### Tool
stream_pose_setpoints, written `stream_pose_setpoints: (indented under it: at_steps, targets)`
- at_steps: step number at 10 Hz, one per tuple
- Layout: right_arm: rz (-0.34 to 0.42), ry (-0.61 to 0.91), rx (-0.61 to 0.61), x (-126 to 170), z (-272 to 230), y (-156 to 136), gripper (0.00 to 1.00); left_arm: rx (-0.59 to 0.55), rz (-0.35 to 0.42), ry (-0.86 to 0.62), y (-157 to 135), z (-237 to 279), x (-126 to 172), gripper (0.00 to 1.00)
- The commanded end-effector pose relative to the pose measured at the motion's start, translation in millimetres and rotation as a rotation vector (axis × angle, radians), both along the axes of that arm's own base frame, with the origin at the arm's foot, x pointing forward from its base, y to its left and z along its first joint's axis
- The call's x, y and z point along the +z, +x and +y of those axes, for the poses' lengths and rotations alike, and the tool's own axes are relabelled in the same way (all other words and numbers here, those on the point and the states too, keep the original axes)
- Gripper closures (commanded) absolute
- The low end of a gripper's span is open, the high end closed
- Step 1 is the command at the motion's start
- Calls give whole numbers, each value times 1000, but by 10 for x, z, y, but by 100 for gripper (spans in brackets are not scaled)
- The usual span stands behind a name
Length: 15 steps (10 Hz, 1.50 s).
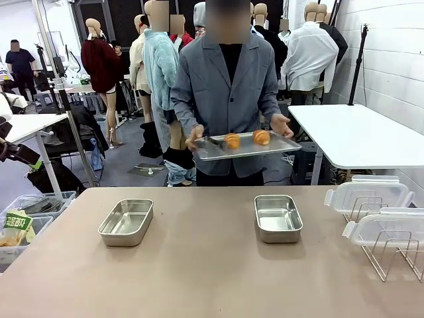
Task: Place the bread in airtight containers.
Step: Lift both Airtight Container.
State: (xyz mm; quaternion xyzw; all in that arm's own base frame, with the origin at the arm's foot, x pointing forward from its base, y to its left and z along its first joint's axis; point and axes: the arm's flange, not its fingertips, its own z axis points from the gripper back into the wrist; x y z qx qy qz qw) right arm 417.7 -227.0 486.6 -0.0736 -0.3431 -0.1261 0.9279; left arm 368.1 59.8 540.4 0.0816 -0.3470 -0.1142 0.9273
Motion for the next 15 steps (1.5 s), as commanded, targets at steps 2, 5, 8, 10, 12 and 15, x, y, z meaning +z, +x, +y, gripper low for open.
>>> stream_pose_setpoints:
  at_steps: [2, 5, 8, 10, 12, 15]
  targets:
    - [10, -12, 7, -15, -1, -1, 0, 1, -3, 3, -6, 13, 10, 0]
    - [10, -12, 7, -15, -1, -1, 0, 1, -3, 3, -6, 13, 10, 0]
    - [10, -12, 7, -15, -1, -1, 0, 1, -3, 3, -6, 13, 10, 0]
    - [10, -12, 7, -15, -1, -1, 0, 1, -3, 3, -6, 13, 10, 0]
    - [10, -12, 7, -15, -1, -1, 0, 1, -3, 3, -6, 13, 10, 0]
    - [10, -12, 7, -15, -1, -1, 0, 1, -3, 3, -6, 13, 10, 0]
